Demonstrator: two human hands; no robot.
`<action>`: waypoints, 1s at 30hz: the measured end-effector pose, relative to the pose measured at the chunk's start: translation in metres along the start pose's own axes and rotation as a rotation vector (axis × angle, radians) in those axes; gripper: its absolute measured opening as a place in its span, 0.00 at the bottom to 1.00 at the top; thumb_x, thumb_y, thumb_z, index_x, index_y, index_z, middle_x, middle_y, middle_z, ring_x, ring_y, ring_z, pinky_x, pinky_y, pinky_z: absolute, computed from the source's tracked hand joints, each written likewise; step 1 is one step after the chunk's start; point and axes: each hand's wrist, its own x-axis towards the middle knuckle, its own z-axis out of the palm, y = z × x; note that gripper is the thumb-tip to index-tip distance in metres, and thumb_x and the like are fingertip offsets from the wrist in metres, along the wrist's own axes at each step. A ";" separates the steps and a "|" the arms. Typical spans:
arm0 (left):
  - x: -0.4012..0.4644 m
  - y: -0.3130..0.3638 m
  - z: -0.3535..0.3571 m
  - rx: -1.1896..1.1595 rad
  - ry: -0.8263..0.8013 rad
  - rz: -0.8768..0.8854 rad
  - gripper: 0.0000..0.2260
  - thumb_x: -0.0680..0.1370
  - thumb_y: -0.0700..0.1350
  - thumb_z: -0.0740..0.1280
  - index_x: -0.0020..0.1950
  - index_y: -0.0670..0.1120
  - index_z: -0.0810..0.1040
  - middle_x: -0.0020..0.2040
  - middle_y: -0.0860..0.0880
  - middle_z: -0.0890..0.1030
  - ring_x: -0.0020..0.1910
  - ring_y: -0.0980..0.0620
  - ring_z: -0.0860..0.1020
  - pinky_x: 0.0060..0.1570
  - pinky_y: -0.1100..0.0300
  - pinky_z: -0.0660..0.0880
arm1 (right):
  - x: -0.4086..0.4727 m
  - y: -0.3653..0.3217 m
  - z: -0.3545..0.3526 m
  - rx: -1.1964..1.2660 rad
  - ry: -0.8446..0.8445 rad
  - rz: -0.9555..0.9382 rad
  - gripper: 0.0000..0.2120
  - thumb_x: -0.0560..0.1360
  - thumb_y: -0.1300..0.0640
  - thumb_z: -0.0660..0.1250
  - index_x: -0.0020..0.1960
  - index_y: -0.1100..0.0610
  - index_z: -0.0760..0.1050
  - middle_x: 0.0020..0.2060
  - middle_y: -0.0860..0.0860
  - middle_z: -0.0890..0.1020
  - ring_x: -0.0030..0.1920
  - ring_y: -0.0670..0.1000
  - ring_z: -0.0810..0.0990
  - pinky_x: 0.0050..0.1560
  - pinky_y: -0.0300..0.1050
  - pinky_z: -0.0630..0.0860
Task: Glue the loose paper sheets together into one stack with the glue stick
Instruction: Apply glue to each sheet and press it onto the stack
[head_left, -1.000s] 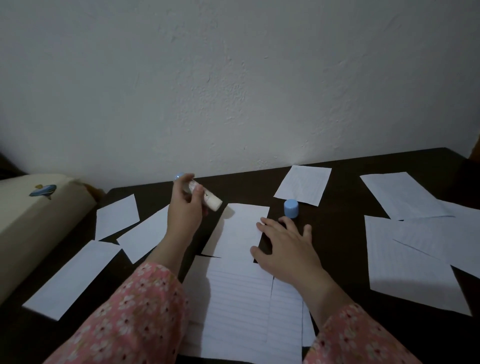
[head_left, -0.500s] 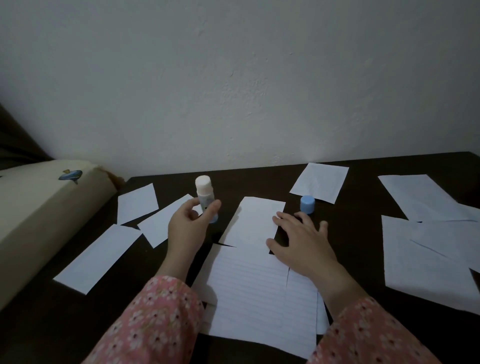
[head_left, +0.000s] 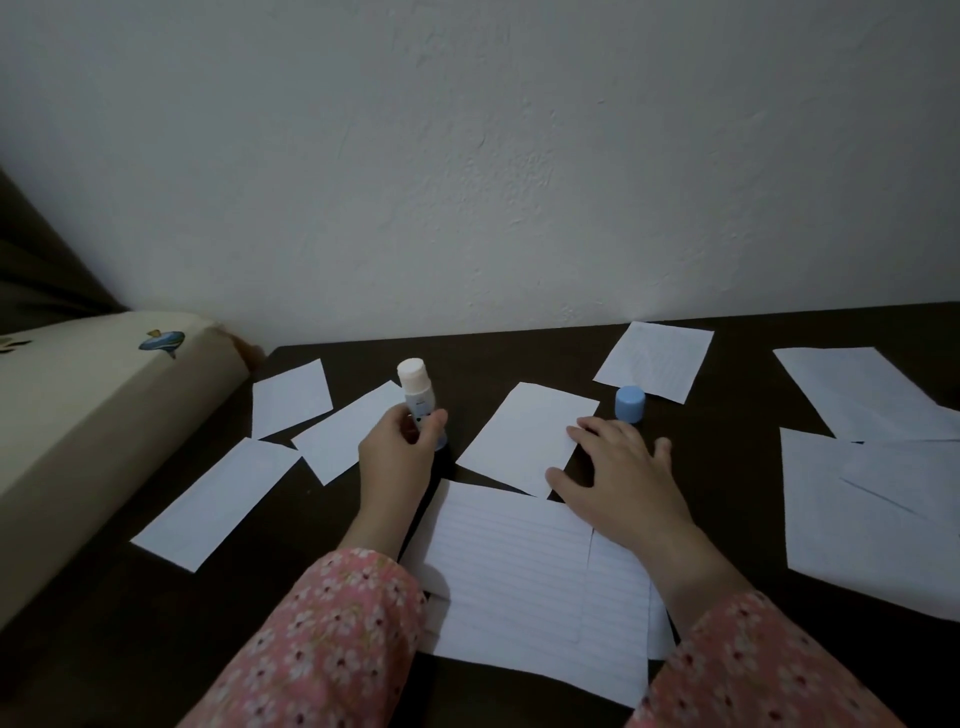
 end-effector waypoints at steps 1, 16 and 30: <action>0.000 -0.001 0.000 0.007 -0.014 -0.010 0.22 0.76 0.52 0.68 0.68 0.46 0.72 0.64 0.47 0.77 0.60 0.50 0.75 0.57 0.56 0.70 | 0.000 0.000 0.000 0.000 -0.003 -0.001 0.29 0.77 0.37 0.56 0.75 0.46 0.59 0.75 0.43 0.58 0.76 0.47 0.51 0.72 0.64 0.45; -0.053 -0.004 -0.028 0.453 -0.549 0.363 0.25 0.68 0.63 0.72 0.63 0.60 0.75 0.62 0.61 0.71 0.61 0.61 0.65 0.61 0.59 0.67 | -0.001 -0.001 0.000 -0.039 0.023 0.032 0.30 0.76 0.35 0.58 0.74 0.48 0.63 0.74 0.47 0.62 0.74 0.53 0.55 0.73 0.60 0.53; -0.059 0.010 0.009 0.292 -0.140 0.335 0.17 0.75 0.57 0.67 0.60 0.51 0.78 0.61 0.53 0.76 0.63 0.53 0.70 0.63 0.50 0.71 | -0.030 0.033 -0.045 0.256 0.399 0.090 0.16 0.78 0.47 0.63 0.64 0.48 0.74 0.62 0.47 0.74 0.64 0.49 0.69 0.61 0.47 0.68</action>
